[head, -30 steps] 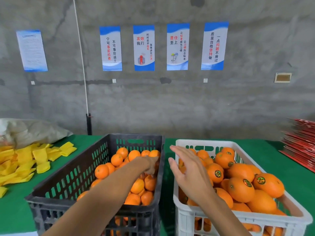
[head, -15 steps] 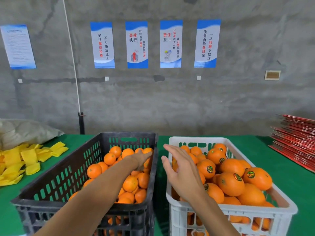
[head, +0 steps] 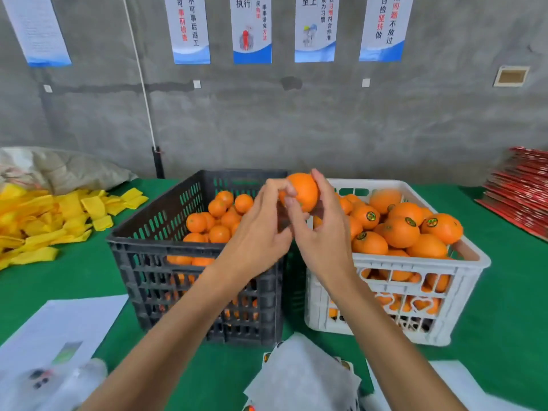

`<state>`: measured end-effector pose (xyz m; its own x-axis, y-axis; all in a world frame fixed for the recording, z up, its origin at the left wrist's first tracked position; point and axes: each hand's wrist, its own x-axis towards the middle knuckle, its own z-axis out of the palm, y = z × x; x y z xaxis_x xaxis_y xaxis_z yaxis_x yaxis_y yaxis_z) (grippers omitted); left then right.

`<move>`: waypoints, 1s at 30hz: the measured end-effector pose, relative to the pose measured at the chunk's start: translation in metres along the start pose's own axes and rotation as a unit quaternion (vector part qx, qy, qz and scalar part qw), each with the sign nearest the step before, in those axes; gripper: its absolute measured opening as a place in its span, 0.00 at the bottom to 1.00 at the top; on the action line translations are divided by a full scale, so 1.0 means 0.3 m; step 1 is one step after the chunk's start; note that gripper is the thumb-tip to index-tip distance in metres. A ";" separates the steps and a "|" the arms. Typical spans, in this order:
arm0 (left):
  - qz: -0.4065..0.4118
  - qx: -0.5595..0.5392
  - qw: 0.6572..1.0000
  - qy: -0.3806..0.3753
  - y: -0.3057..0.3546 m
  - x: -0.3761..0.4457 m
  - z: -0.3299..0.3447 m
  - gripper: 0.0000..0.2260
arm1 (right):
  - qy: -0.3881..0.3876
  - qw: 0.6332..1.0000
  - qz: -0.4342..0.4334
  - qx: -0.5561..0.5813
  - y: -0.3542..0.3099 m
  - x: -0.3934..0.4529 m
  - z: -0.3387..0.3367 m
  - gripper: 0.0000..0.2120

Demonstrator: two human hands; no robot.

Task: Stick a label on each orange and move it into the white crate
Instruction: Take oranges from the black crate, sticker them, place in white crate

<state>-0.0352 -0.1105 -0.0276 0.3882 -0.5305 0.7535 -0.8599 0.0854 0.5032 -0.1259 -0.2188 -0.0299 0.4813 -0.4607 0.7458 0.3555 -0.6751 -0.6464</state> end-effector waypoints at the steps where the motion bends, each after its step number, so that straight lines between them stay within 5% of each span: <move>1: 0.005 -0.025 1.000 0.015 0.014 -0.049 0.031 0.18 | 0.013 1.000 0.001 0.004 -0.008 -0.038 -0.012 0.29; 4: 0.015 -0.054 0.997 0.056 0.019 -0.210 0.130 0.27 | 0.022 1.000 0.021 0.006 0.002 -0.183 -0.062 0.30; 8: -0.123 -0.115 0.986 0.012 -0.006 -0.436 0.249 0.40 | -0.040 0.995 0.078 -0.041 0.086 -0.402 -0.133 0.32; 13: -0.267 -0.086 0.953 -0.111 -0.048 -0.635 0.319 0.30 | -0.227 0.952 0.187 -0.083 0.202 -0.624 -0.214 0.35; 16: -0.322 -0.117 0.928 -0.146 -0.080 -0.726 0.335 0.29 | -0.323 0.927 0.151 -0.115 0.249 -0.732 -0.292 0.27; 19: -0.353 -0.131 0.916 -0.136 -0.086 -0.759 0.338 0.30 | -0.398 0.894 0.142 -0.148 0.280 -0.827 -0.355 0.30; 30: -0.373 -0.146 0.916 -0.025 -0.084 -0.802 0.363 0.31 | -0.395 0.899 0.073 -0.176 0.279 -0.841 -0.314 0.24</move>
<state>-0.1430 -0.0768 -0.2676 0.8093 -0.5711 0.1371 -0.2335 -0.0987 0.9673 -0.2931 -0.2134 -0.2570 0.9705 -0.0989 0.2200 0.0349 -0.8450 -0.5336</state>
